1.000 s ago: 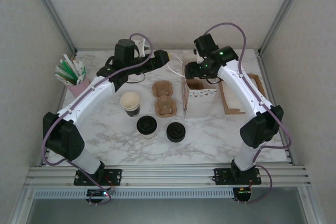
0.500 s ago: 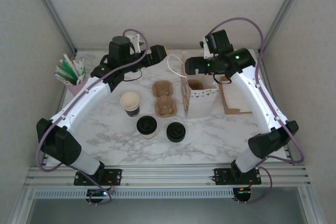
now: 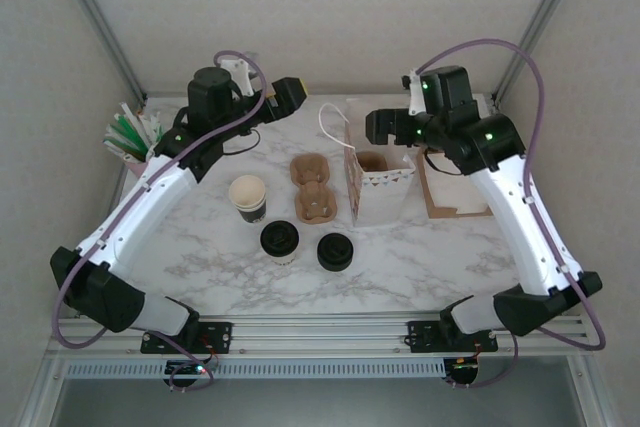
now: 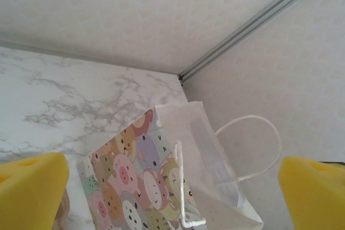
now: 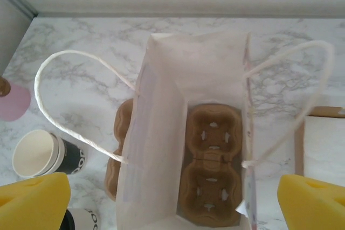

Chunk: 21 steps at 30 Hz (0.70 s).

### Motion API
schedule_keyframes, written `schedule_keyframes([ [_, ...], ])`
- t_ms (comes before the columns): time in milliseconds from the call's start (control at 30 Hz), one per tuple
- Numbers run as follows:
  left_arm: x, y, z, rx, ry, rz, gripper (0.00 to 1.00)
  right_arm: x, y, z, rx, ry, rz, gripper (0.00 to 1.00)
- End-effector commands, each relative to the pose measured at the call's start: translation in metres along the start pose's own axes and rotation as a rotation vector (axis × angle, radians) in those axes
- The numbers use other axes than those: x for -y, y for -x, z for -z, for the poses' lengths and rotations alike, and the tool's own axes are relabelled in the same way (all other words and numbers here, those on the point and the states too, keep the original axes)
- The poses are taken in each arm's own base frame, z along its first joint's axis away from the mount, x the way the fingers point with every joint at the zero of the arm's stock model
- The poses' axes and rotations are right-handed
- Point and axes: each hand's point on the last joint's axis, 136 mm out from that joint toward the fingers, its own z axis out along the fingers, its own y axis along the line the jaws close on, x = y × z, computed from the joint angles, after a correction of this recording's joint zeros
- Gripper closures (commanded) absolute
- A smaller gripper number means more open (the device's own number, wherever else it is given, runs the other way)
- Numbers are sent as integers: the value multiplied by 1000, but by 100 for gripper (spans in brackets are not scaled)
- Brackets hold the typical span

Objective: Pack the takeout coffee

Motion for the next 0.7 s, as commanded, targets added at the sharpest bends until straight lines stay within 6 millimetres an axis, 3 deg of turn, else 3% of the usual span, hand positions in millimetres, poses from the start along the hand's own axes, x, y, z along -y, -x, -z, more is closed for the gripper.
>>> schedule_keyframes([
  [0, 0, 11, 16, 56, 25, 1, 0, 19, 6, 15, 70, -86, -67, 1],
  [200, 6, 14, 40, 75, 33, 37, 0, 27, -1, 39, 124, -83, -119, 1],
  [333, 0, 9, 60, 114, 53, 62, 0, 24, -9, 59, 168, -29, -157, 1],
  [467, -9, -5, 69, 102, 71, 106, 0, 19, -26, 72, 165, 32, -180, 1],
  [667, -39, -42, 64, 14, 135, 190, 0, 10, -54, 79, 104, 115, -137, 1],
])
